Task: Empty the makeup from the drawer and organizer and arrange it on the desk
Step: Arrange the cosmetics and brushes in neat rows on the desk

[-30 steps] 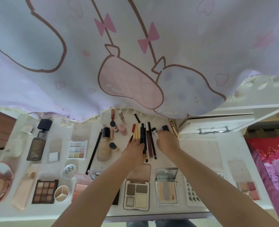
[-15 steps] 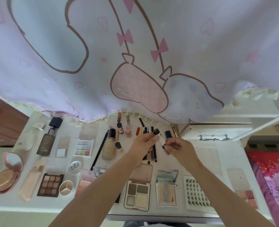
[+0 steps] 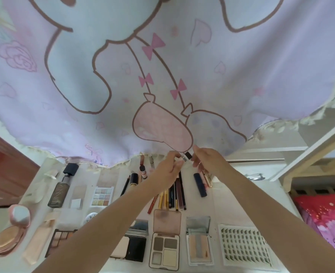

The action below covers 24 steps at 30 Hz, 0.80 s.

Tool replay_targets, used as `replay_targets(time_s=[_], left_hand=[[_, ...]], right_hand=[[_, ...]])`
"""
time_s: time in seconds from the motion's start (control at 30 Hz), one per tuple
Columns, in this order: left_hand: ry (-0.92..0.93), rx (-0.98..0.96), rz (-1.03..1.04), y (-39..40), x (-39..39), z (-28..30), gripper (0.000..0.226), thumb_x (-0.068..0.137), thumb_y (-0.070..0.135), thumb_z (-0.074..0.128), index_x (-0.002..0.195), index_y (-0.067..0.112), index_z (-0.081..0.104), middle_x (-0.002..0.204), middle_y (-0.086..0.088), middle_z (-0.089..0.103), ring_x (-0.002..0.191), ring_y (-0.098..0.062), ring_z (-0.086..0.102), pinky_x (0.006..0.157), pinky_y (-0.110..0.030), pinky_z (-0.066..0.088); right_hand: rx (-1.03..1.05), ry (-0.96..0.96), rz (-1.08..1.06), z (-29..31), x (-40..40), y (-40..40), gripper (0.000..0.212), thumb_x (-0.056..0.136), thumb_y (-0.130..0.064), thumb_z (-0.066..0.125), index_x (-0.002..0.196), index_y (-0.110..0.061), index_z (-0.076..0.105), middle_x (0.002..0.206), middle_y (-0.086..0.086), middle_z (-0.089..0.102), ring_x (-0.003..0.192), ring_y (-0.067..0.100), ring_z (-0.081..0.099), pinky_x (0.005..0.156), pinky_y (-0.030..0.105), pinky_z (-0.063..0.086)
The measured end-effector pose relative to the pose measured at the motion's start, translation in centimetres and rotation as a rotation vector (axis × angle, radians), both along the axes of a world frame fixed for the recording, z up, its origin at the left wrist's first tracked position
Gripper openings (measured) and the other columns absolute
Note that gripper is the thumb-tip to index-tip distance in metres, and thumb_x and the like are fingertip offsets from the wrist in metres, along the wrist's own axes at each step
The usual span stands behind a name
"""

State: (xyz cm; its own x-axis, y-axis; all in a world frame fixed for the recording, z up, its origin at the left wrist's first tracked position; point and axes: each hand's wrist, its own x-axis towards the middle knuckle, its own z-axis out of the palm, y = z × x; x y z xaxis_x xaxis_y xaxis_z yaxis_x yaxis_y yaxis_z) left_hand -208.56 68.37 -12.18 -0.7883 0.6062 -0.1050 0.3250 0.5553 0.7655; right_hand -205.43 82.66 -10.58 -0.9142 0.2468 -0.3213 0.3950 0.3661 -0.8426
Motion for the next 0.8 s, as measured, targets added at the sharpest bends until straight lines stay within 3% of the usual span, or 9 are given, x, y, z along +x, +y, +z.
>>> replay_targets(time_s=[0.13,0.23,0.33,0.43,0.57,0.67,0.73,0.8], left_hand=[[0.126,-0.074,-0.105,-0.4,-0.1,3.8,0.024,0.099,0.018,0.031,0.116,0.002,0.035,0.066,0.006,0.037,0.051,-0.004,0.034,0.046,-0.011,0.037],[0.194,-0.188,-0.121,-0.5,-0.4,6.3,0.022,0.099,0.025,0.030,0.115,0.010,0.034,0.069,0.006,0.038,0.050,-0.005,0.039,0.046,-0.013,0.037],[0.466,-0.337,-0.152,-0.5,-0.6,7.7,0.028,0.099,0.030,0.027,0.116,0.010,0.036,0.065,0.012,0.033,0.051,-0.005,0.037,0.049,-0.013,0.031],[0.579,-0.293,-0.140,-0.4,-1.0,8.7,0.029,0.099,0.030,0.026,0.114,0.008,0.039,0.063,0.013,0.031,0.050,-0.003,0.032,0.045,-0.014,0.030],[0.400,-0.083,-0.128,-0.5,-1.5,10.1,0.011,0.099,0.025,0.027,0.091,0.020,0.034,0.064,0.010,0.037,0.052,-0.003,0.035,0.052,-0.013,0.038],[-0.009,0.144,-0.081,-0.5,-1.6,10.7,0.023,0.100,0.022,0.025,0.078,0.024,0.033,0.062,0.006,0.034,0.050,-0.005,0.032,0.047,-0.011,0.035],[-0.325,0.278,-0.081,-0.8,-1.4,11.2,0.025,0.100,0.024,0.025,0.079,0.020,0.036,0.058,0.003,0.029,0.044,-0.005,0.025,0.041,-0.012,0.026],[-0.313,0.233,-0.082,-1.1,-1.6,11.4,0.019,0.099,0.024,0.029,0.083,0.022,0.039,0.060,0.003,0.034,0.043,-0.004,0.029,0.043,-0.012,0.029]], right_hand=[[0.082,-0.010,0.139,2.9,-0.7,-0.1,0.049,0.096,-0.042,0.033,0.058,-0.015,0.049,0.041,-0.007,0.041,0.034,0.005,0.033,0.045,0.017,0.030],[0.044,-0.019,0.181,5.1,-1.3,0.2,0.051,0.095,-0.044,0.032,0.057,-0.014,0.047,0.046,-0.001,0.037,0.036,0.009,0.027,0.037,0.016,0.023],[-0.022,0.008,0.166,6.6,-1.4,0.0,0.054,0.095,-0.047,0.028,0.052,-0.016,0.038,0.039,-0.006,0.033,0.032,0.008,0.023,0.034,0.016,0.020],[0.010,0.163,0.072,7.4,-1.4,-0.7,0.050,0.096,-0.038,0.030,0.051,-0.017,0.031,0.045,-0.003,0.028,0.035,0.007,0.023,0.038,0.018,0.021],[0.095,0.398,0.012,7.3,-1.5,-1.1,0.048,0.098,-0.022,0.030,0.050,-0.017,0.033,0.045,-0.005,0.030,0.038,0.006,0.026,0.044,0.017,0.025],[0.156,0.605,0.069,6.8,-1.4,-1.1,0.048,0.098,-0.016,0.032,0.049,-0.020,0.032,0.032,-0.008,0.037,0.035,0.005,0.038,0.039,0.011,0.028],[0.258,0.750,0.130,6.7,-1.5,-0.9,0.040,0.091,-0.030,0.029,0.052,-0.027,0.032,0.037,-0.010,0.030,0.044,0.002,0.044,0.043,0.010,0.032],[0.303,0.761,0.197,7.0,-1.7,-0.4,0.032,0.084,-0.041,0.023,0.056,-0.029,0.032,0.049,-0.013,0.030,0.051,-0.001,0.045,0.048,0.009,0.034]])
